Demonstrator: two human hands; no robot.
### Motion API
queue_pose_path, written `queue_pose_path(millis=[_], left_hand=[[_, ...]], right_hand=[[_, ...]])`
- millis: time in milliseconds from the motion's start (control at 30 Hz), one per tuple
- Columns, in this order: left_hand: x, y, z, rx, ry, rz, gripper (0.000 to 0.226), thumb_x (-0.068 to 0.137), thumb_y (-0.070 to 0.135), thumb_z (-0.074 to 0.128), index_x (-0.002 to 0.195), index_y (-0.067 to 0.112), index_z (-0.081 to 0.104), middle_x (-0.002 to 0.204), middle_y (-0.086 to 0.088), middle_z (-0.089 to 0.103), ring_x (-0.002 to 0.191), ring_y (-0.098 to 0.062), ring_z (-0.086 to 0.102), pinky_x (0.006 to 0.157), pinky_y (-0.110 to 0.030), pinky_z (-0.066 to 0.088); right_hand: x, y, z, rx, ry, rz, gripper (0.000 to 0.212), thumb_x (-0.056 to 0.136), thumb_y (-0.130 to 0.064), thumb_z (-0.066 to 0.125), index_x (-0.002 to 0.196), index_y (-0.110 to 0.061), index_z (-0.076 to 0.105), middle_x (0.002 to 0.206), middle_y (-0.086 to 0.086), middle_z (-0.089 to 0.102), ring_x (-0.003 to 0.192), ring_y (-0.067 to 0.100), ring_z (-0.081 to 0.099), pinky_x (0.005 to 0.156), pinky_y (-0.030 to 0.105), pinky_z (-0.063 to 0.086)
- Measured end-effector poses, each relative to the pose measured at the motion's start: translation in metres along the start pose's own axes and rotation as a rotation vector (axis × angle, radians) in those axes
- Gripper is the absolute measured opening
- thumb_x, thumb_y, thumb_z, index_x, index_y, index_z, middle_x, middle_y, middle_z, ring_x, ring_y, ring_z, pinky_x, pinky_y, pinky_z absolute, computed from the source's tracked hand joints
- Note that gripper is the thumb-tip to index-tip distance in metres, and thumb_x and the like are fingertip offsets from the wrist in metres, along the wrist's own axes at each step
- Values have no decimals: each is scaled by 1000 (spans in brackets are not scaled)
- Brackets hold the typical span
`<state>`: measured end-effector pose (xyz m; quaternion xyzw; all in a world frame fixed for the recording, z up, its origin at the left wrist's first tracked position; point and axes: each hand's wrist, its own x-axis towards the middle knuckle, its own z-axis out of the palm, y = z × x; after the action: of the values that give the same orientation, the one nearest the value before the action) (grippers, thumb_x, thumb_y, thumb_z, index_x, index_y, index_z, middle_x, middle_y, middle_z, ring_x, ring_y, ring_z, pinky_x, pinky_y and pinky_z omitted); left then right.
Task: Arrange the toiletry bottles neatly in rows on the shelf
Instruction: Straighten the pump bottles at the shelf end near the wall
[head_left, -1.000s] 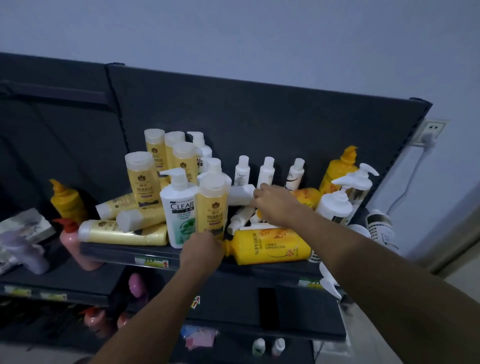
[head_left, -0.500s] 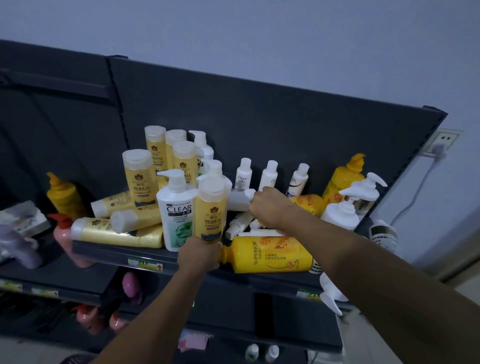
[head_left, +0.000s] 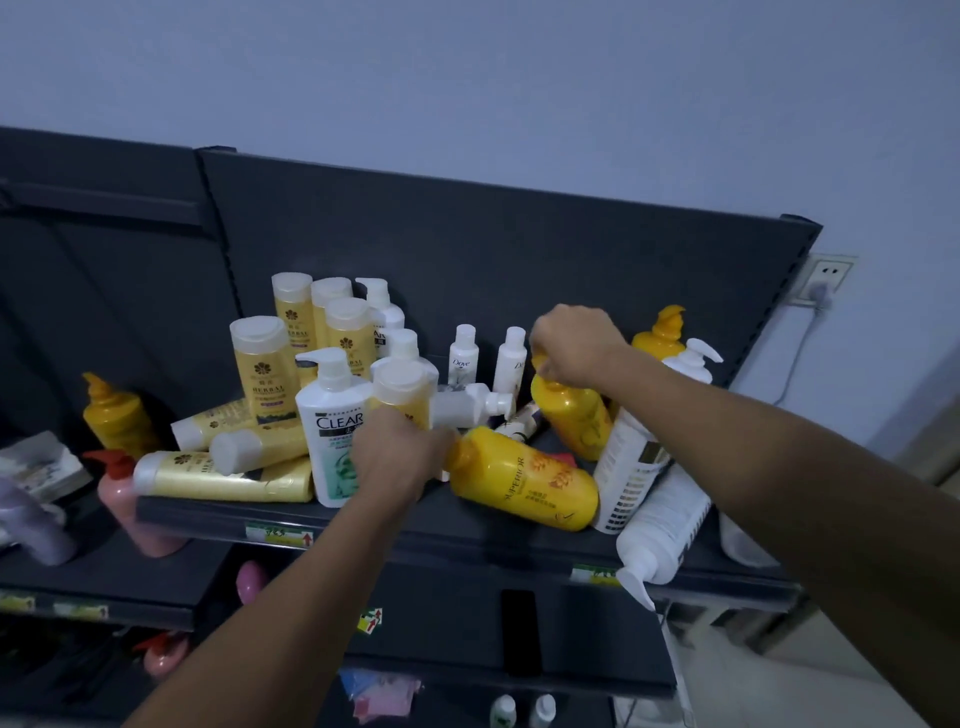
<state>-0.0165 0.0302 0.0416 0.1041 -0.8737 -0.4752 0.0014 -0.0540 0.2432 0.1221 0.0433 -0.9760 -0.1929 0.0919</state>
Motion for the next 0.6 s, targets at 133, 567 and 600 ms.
queue_pose_path(millis=[133, 567, 600], left_hand=[[-15, 36, 3, 71, 47, 157, 33, 64, 40, 79, 69, 9, 70, 62, -3, 68, 63, -20, 66, 49, -28, 49], [-37, 118, 56, 335, -122, 676, 34, 77, 36, 77, 108, 21, 75, 92, 1, 70, 84, -18, 61, 62, -27, 46], [-39, 120, 62, 329, -169, 696, 38, 77, 36, 78, 113, 23, 73, 97, 2, 70, 88, -18, 63, 64, -27, 47]], right_hand=[[-1, 32, -4, 116, 36, 189, 20, 91, -29, 74, 108, -19, 76, 107, 9, 69, 90, 31, 68, 66, 36, 47], [-14, 98, 8, 394, -69, 350, 9, 81, -25, 81, 89, -23, 81, 92, -1, 76, 84, 21, 70, 67, 35, 58], [-14, 99, 9, 400, -73, 336, 10, 81, -25, 81, 91, -22, 81, 93, -1, 76, 84, 21, 70, 65, 33, 56]])
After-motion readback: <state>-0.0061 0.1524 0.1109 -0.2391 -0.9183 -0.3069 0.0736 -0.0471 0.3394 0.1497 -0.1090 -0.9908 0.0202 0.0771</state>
